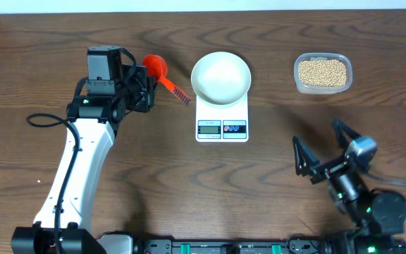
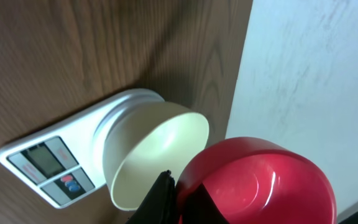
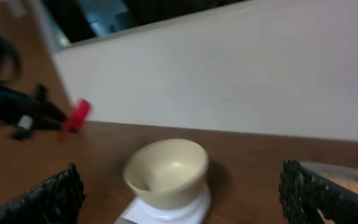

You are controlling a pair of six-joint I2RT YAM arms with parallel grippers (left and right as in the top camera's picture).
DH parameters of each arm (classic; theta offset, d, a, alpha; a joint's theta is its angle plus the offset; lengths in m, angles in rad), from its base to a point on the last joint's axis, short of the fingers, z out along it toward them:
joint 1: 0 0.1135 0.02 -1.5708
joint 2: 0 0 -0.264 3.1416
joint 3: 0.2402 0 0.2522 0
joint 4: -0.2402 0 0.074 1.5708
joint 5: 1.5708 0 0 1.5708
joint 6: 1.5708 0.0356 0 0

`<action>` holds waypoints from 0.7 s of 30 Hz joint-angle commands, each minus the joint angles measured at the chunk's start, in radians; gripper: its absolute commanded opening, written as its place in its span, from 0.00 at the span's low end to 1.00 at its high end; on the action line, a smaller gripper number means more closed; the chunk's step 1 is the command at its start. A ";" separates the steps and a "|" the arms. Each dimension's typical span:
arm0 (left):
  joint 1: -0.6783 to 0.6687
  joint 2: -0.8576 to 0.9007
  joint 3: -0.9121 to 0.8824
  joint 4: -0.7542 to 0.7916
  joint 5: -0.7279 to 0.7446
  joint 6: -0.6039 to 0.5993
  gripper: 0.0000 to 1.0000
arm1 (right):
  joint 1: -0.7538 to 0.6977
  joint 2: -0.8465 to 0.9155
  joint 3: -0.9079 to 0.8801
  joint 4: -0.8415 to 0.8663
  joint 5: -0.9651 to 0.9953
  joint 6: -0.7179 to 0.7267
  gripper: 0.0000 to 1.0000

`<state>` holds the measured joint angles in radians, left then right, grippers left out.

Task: Scoop item into bowl and weigh 50g on scale
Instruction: 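Lift the red scoop with the left gripper toward the scale, then move the right gripper to the scoop handle near the left gripper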

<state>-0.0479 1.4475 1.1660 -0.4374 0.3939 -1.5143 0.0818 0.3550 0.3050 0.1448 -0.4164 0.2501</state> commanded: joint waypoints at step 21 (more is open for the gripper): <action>-0.055 -0.003 0.016 0.010 0.014 -0.206 0.08 | 0.016 0.954 0.634 0.030 -0.533 0.289 0.94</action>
<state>-0.0715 1.4475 1.1660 -0.4290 0.3985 -1.6840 0.0834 1.2732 0.9207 0.1295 -0.9119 0.3775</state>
